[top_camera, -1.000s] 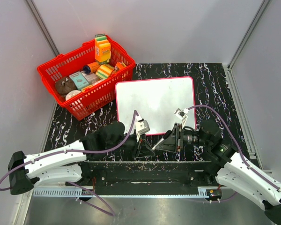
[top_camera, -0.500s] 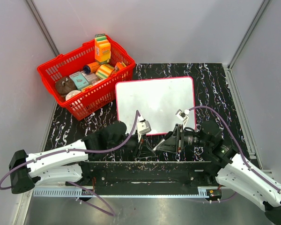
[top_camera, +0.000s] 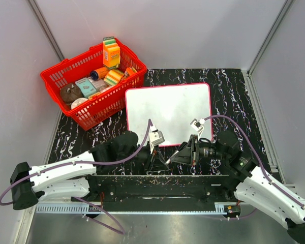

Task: Write a sentence on the whiteboard
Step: Pass from the left arm to the right

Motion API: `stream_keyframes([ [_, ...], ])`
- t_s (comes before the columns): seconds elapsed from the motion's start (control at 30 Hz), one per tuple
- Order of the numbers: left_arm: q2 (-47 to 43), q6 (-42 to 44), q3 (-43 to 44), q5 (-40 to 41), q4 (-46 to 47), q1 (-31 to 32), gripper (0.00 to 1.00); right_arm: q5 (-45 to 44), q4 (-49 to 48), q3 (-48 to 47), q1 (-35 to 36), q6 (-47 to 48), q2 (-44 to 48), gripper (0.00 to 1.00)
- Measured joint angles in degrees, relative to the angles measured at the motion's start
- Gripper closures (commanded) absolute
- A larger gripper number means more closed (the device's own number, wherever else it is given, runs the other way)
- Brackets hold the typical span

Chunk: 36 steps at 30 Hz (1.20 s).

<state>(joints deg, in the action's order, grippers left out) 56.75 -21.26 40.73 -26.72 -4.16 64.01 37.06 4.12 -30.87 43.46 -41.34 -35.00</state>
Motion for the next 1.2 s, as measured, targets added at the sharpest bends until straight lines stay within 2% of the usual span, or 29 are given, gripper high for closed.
stream_keyframes([
  [0.23,0.00,-0.20,-0.07,-0.11,0.09,-0.02,1.00,0.15,-0.59,0.33,0.00,-0.94,-0.04,0.72],
  [0.3,0.00,-0.20,-0.07,-0.13,0.39,-0.02,1.00,0.20,-1.60,0.61,0.00,-1.27,-0.07,0.68],
  [0.37,0.00,-0.20,-0.07,-0.24,0.87,-0.02,1.00,0.26,-2.60,0.90,0.00,-1.77,-0.13,0.59],
  [0.47,0.00,-0.20,-0.07,-0.61,1.18,0.00,1.00,0.24,-3.26,1.14,0.00,-2.25,-0.31,0.59],
  [0.57,0.00,-0.22,-0.09,-0.72,1.11,0.00,1.00,0.13,-3.65,1.44,0.00,-2.49,-0.37,0.65],
  [0.67,0.00,-0.26,-0.24,-0.68,1.20,-0.02,1.00,0.20,-3.91,1.53,0.00,-2.51,-0.33,0.78],
  [0.7,0.00,-0.28,-0.35,-0.66,1.22,-0.04,1.00,0.35,-3.91,1.55,0.04,-2.51,-0.22,0.85],
  [0.73,0.00,-0.61,-0.39,-0.72,1.25,-0.07,1.00,0.26,-3.82,1.60,0.07,-2.32,-0.13,1.00],
  [0.8,0.00,-1.55,-0.39,-0.79,1.25,-0.07,1.00,-0.07,-3.74,1.70,0.04,-1.66,-0.09,1.00],
  [0.87,0.00,-2.21,-0.66,-0.79,1.36,-0.09,0.92,-0.11,-3.72,1.75,0.04,-1.20,-0.17,1.00],
  [0.9,0.00,-2.45,-0.83,-0.76,1.49,-0.09,0.85,-0.09,-3.67,1.81,0.04,-0.94,-0.26,1.00],
  [0.93,0.00,-2.64,-1.03,-0.74,1.73,-0.09,0.65,-0.09,-3.65,1.90,0.04,-0.90,-0.26,1.00],
  [1.0,-0.02,-2.97,-1.27,-0.90,2.19,-0.09,0.45,-0.33,-3.48,1.99,0.04,-0.72,-0.17,1.00],
  [1.03,-0.07,-2.62,-1.51,-1.03,2.73,0.04,0.26,-0.35,-3.37,1.99,0.04,-0.94,-0.13,1.00],
  [1.13,-0.81,-2.34,-2.56,-0.85,3.08,0.22,0.11,-1.60,-1.95,1.99,0.04,-0.98,0.87,1.00],
  [1.2,-2.14,-2.56,-3.52,0.46,3.08,0.24,0.08,-3.08,-0.55,1.99,0.04,-0.87,1.92,1.00],
])
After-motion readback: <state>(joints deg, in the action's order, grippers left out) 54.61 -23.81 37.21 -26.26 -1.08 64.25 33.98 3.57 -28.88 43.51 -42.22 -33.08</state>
